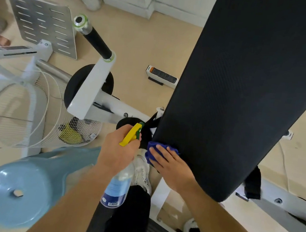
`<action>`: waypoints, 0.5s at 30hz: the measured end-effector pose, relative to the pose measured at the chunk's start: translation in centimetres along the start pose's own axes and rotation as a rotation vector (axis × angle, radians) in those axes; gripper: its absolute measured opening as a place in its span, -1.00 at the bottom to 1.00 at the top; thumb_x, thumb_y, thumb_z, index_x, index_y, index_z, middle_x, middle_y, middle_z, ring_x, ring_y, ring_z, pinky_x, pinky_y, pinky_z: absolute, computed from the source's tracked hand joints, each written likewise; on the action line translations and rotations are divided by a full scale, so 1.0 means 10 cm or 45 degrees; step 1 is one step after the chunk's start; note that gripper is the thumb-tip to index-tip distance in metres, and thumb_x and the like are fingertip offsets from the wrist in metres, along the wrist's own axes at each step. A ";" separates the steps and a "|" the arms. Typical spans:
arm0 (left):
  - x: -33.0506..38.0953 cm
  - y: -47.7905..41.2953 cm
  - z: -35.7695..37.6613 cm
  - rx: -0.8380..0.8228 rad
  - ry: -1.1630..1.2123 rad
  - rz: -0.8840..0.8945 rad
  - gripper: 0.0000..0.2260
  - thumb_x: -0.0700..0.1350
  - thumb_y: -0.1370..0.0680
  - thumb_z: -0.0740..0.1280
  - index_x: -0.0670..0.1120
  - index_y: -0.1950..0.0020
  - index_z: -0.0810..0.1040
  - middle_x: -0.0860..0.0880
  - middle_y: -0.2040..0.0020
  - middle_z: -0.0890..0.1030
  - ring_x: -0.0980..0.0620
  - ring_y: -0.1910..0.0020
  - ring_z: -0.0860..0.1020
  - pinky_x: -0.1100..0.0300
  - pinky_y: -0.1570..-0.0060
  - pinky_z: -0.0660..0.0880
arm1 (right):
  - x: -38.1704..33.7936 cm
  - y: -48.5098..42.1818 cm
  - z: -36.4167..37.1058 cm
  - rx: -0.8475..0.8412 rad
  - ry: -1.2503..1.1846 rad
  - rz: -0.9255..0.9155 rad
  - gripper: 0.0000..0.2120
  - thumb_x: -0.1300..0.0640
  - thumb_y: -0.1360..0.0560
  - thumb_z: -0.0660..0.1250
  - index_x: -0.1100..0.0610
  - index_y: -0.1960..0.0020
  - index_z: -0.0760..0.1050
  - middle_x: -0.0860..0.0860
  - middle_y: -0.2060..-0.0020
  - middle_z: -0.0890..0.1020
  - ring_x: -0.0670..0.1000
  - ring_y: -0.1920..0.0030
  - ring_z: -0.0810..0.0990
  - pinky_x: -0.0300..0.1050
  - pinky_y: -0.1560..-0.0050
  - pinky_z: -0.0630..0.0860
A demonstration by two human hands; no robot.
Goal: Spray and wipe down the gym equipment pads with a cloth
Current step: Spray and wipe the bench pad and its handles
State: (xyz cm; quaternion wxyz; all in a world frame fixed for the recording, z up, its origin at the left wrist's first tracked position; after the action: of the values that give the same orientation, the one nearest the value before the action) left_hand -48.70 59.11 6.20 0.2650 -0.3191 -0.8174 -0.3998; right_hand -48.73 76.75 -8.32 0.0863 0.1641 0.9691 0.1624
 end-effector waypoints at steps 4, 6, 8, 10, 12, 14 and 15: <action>0.03 -0.06 0.13 -0.081 -0.167 0.029 -0.85 -0.04 -0.38 0.28 0.06 0.12 0.62 -0.04 0.31 0.60 -0.25 0.23 0.59 -0.37 0.18 0.61 | 0.28 0.34 0.02 -0.088 0.165 -0.336 -0.43 0.10 -0.64 0.15 0.05 -0.61 0.08 0.05 -0.62 -0.08 0.16 -0.60 -0.18 0.15 -0.51 -0.29; 0.06 -0.04 0.24 -0.146 -0.224 0.042 -0.84 0.01 -0.39 0.28 0.05 0.10 0.59 -0.03 0.32 0.59 -0.27 0.22 0.59 -0.36 0.16 0.62 | 0.67 0.48 -0.14 0.072 0.143 -0.246 -0.46 0.08 -0.58 0.28 0.02 -0.54 0.29 0.06 -0.61 0.09 0.17 -0.60 -0.01 0.18 -0.55 -0.16; 0.13 0.02 0.39 -0.209 -0.234 0.060 -0.84 0.02 -0.39 0.28 0.04 0.10 0.58 -0.06 0.30 0.60 -0.27 0.22 0.59 -0.34 0.15 0.62 | 1.15 0.65 -0.39 0.306 0.141 0.044 -0.45 0.05 -0.47 0.37 0.01 -0.46 0.43 0.08 -0.57 0.24 0.19 -0.56 0.18 0.21 -0.54 0.07; 0.18 0.09 0.55 -0.259 -0.217 0.068 -0.85 0.01 -0.39 0.28 0.02 0.11 0.58 -0.08 0.29 0.60 -0.24 0.27 0.57 -0.31 0.17 0.62 | 1.66 0.91 -0.65 0.485 0.150 0.350 -0.42 0.01 -0.43 0.32 0.00 -0.46 0.41 0.10 -0.55 0.26 0.21 -0.54 0.23 0.20 -0.48 0.16; 0.24 0.15 0.75 -0.321 -0.179 0.073 -0.84 0.02 -0.38 0.28 -0.01 0.13 0.56 -0.14 0.28 0.58 -0.17 0.35 0.50 -0.31 0.21 0.57 | 2.11 1.19 -0.86 0.615 0.131 0.632 -0.40 0.03 -0.46 0.33 0.01 -0.50 0.36 0.10 -0.57 0.24 0.21 -0.56 0.19 0.20 -0.50 0.15; 0.28 0.19 0.92 -0.363 -0.141 0.063 -0.82 0.04 -0.38 0.28 -0.02 0.13 0.56 -0.14 0.30 0.55 -0.09 0.36 0.46 -0.33 0.24 0.56 | 2.28 1.35 -0.93 0.721 0.056 0.841 -0.38 0.08 -0.48 0.38 0.06 -0.51 0.34 0.13 -0.57 0.23 0.24 -0.56 0.16 0.21 -0.53 0.13; 0.30 0.20 0.99 -0.370 -0.127 0.054 -0.82 0.04 -0.39 0.28 -0.01 0.12 0.56 -0.12 0.32 0.54 -0.07 0.35 0.46 -0.33 0.24 0.56 | 2.24 1.37 -0.89 0.758 0.035 0.879 -0.39 0.10 -0.48 0.40 0.08 -0.51 0.35 0.16 -0.56 0.23 0.27 -0.56 0.16 0.23 -0.53 0.13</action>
State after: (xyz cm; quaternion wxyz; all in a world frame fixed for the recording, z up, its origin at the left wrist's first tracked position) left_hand -50.98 69.19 3.90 0.1834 -0.3909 -0.7562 -0.4917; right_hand -67.57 94.20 2.15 -0.0368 0.4930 0.8633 -0.1019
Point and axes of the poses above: each hand's wrist, its own y-axis away from the middle knuckle, its own z-axis out of the palm, x = y × z, the point moved 4 cm from there along -y, towards the middle knuckle
